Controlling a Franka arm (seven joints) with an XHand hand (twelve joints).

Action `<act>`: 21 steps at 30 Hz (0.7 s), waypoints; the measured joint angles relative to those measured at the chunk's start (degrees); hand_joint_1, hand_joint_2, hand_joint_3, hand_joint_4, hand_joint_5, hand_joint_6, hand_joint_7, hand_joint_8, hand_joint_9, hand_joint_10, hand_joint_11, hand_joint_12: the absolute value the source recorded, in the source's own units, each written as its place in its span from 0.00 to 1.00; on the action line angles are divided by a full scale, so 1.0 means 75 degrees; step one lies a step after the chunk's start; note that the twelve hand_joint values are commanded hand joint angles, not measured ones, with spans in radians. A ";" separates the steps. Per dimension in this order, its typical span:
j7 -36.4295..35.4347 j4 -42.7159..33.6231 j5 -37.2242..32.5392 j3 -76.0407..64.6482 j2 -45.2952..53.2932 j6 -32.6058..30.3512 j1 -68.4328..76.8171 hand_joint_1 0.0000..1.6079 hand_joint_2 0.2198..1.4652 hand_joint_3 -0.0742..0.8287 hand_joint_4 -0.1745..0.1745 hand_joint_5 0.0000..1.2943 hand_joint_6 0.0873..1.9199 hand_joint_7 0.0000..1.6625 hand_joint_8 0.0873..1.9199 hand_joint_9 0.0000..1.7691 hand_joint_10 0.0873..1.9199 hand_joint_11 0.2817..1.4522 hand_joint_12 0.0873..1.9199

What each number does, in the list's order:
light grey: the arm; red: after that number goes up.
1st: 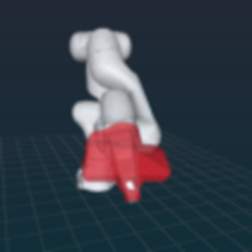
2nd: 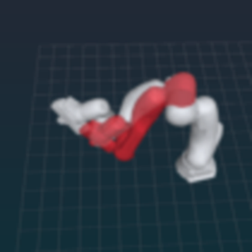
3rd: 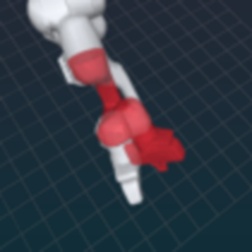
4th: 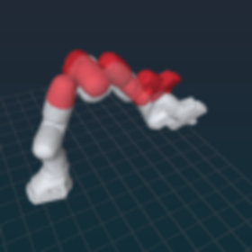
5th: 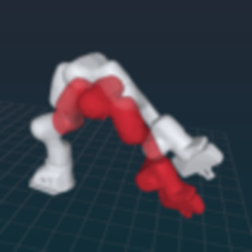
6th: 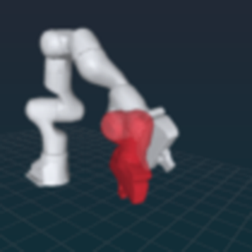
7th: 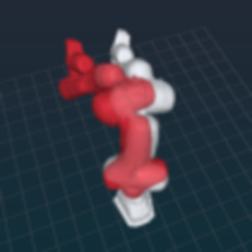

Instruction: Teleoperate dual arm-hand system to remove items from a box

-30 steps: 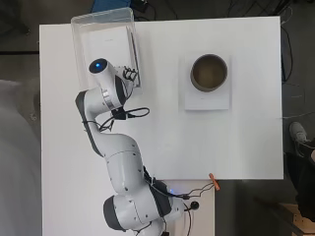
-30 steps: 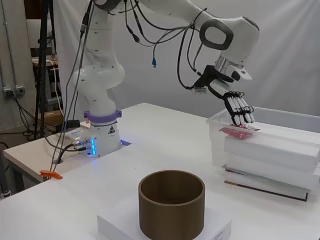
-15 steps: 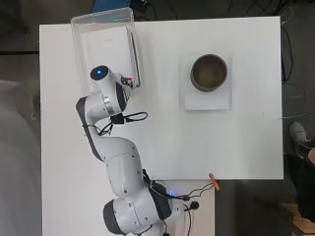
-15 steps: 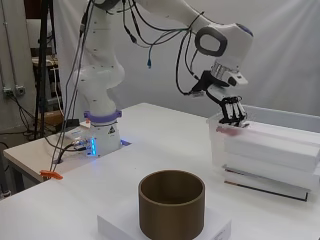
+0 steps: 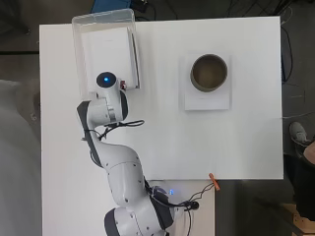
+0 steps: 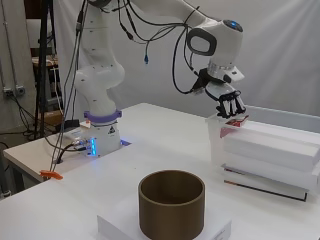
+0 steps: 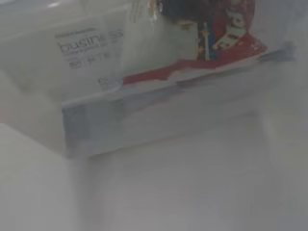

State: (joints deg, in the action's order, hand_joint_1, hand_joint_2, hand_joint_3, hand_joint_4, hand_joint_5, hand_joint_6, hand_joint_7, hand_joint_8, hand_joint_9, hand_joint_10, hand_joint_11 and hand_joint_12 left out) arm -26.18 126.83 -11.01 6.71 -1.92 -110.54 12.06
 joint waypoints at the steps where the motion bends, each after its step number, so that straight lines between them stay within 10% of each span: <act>1: 0.0012 -0.0063 0.0019 0.0001 0.0054 0.0020 -0.0001 0.51 0.86 0.08 1.00 0.50 0.76 0.59 1.00 0.69 1.00 0.43 0.89; 17: -0.0110 -0.0689 -0.0173 -0.0624 0.1004 -0.0063 0.0312 0.54 0.84 0.08 1.00 0.54 0.71 0.62 1.00 0.72 1.00 0.47 0.89; 18: -0.0228 -0.0714 -0.0426 -0.0689 0.1171 -0.0173 0.0285 0.45 0.84 0.08 0.90 0.53 0.53 0.60 0.99 0.70 0.99 0.43 0.87; 19: -0.0345 -0.0757 -0.0628 -0.0749 0.1315 -0.0275 0.0260 0.31 0.81 0.08 0.84 0.54 0.33 0.54 0.85 0.62 0.90 0.34 0.76; 21: -0.0550 -0.0962 -0.0748 -0.0811 0.1564 -0.0244 0.0209 0.13 0.72 0.07 0.82 0.41 0.06 0.37 0.31 0.42 0.36 0.21 0.28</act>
State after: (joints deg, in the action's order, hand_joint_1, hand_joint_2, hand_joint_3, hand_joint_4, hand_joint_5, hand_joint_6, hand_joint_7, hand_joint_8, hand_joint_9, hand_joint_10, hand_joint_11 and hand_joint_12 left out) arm -30.31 119.61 -16.62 0.63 9.80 -112.37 13.63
